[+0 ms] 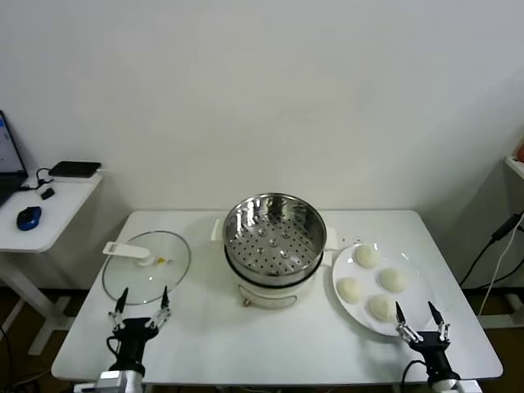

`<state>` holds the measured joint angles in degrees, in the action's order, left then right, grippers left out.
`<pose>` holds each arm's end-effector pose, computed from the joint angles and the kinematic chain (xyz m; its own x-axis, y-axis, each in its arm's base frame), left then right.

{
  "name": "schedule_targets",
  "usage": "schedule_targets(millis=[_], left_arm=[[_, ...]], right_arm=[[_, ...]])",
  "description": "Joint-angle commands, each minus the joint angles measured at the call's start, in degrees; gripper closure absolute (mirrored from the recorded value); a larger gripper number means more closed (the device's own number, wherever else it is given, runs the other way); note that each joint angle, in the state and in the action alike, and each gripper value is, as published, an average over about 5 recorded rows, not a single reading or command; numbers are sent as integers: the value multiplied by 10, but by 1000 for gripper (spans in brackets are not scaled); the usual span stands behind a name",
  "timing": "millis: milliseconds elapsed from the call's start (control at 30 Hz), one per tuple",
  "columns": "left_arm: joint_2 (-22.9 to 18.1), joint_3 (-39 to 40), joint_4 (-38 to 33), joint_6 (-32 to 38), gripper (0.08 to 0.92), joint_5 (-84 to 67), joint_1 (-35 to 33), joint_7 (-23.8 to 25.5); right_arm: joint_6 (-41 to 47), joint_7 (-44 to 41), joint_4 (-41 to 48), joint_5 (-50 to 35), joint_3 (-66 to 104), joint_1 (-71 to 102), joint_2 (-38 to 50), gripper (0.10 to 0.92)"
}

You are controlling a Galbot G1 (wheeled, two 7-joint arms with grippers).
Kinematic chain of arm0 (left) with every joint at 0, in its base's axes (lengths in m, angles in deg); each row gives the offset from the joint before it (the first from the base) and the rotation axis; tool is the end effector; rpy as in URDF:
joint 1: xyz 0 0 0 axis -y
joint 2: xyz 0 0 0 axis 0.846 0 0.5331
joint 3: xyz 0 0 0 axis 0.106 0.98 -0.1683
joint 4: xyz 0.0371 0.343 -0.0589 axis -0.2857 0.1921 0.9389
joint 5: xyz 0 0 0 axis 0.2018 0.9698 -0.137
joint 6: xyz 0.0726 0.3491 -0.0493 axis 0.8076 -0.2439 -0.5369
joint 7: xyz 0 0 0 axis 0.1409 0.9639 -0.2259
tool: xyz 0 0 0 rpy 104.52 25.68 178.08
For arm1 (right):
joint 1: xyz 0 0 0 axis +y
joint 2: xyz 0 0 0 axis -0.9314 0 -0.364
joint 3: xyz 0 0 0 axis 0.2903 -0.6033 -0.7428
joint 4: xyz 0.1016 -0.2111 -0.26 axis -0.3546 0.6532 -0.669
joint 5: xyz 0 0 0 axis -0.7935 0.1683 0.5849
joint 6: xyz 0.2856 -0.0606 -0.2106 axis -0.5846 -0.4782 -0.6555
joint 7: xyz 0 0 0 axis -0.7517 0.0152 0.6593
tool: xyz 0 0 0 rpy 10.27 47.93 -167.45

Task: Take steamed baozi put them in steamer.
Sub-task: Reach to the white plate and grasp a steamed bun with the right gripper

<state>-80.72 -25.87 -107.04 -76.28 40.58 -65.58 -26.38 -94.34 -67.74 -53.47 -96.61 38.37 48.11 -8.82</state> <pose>0.1552 0.0545 -0.3566 -0.9920 -0.1128 0.0563 -0.1066 0.9890 0.1029 0.1946 -0.1740 -0.4108 -0.9899 0.0480 0.1332 0.0415 0.9978 -0.0515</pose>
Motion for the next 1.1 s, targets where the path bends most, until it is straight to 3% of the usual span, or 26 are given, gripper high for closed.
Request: schedule_targets(millis=[33, 400, 633, 933, 1100], left_arm=[[-28, 1, 1, 1, 177, 3, 0, 2], [-28, 1, 2, 4, 177, 5, 2, 7], [-28, 10, 5, 11, 177, 11, -1, 11], [-28, 19, 11, 29, 177, 26, -6, 17], [-28, 22, 20, 39, 177, 33, -6, 19]], right_arm=[[104, 26, -32, 4, 10, -33, 4, 203], [341, -9, 19, 54, -111, -320, 73, 203], [522, -199, 12, 191, -239, -453, 200, 203], [458, -409, 54, 215, -515, -678, 371, 203], [385, -493, 110, 197, -739, -883, 378, 203]])
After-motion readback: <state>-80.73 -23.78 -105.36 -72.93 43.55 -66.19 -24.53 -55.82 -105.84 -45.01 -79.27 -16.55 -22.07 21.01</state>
